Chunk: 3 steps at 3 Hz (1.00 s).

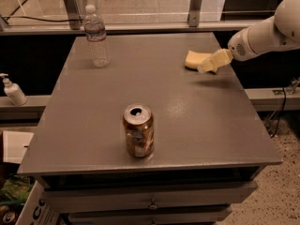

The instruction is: Move sponge near orange can

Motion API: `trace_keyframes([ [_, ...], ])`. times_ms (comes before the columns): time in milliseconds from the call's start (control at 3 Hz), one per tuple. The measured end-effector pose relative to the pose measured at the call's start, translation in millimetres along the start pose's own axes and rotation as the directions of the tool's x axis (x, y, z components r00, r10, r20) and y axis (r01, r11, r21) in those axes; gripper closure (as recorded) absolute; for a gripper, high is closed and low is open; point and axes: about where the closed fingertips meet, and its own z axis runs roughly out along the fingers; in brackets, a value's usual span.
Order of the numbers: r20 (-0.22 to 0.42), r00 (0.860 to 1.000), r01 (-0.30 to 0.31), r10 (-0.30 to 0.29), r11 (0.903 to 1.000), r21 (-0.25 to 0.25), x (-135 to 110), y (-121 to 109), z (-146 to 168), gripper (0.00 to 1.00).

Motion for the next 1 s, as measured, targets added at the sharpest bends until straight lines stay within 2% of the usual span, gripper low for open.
trace_keyframes([
  [333, -0.001, 1.000, -0.020, 0.020, 0.9997, -0.017, 2.3, 4.2, 6.9, 0.16],
  [1000, -0.020, 0.998, -0.056, 0.056, 0.9981, -0.026, 16.8, 7.9, 13.6, 0.63],
])
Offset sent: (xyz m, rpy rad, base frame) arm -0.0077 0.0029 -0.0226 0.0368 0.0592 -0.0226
